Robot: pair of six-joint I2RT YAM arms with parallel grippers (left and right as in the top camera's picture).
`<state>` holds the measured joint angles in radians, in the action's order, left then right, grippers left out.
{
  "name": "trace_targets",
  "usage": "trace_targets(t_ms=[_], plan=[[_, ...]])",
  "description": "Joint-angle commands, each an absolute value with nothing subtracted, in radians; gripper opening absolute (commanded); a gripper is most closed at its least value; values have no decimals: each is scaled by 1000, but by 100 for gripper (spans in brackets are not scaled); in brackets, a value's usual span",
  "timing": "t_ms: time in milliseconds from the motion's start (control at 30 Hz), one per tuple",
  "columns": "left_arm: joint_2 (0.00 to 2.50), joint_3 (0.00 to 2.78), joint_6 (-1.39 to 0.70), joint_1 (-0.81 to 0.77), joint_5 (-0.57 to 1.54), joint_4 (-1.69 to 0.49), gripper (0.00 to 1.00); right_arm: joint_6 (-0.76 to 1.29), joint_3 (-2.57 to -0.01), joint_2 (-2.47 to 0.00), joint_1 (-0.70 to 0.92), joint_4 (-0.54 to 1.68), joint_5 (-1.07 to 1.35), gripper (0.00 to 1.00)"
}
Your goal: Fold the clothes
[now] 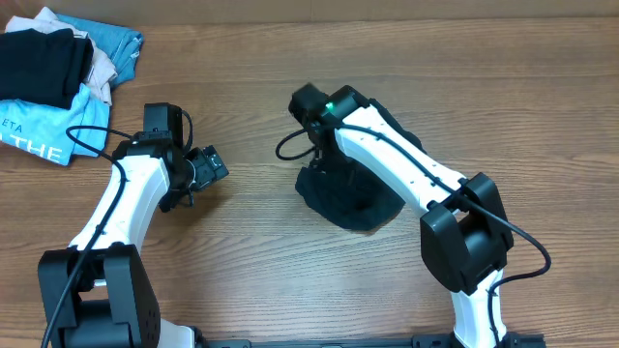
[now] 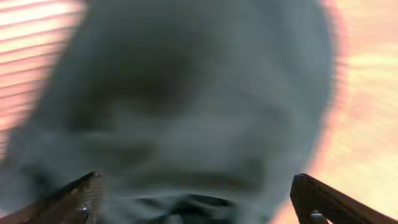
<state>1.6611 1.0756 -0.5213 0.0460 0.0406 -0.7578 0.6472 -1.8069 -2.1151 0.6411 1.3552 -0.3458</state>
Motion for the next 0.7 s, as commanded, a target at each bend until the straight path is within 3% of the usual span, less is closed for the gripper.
trace_targets(t_ms=[0,167,300,500,667], plan=[[1668,1073,-505,46,44,-756,100,359,-1807,-2117,641,1272,-128,100],[1668,1073,-493,46,41,-758,100,237,-1766,-2118,642,1264,-26,100],[1668,1073,-493,46,41,-757,100,227,-1700,-2120,642,1267,-181,100],[1668,1073,-493,46,41,-755,100,186,-1650,-2121,642,1168,-209,100],[1668,1073,-493,46,41,-754,100,239,-1626,-2121,642,1091,-264,81]])
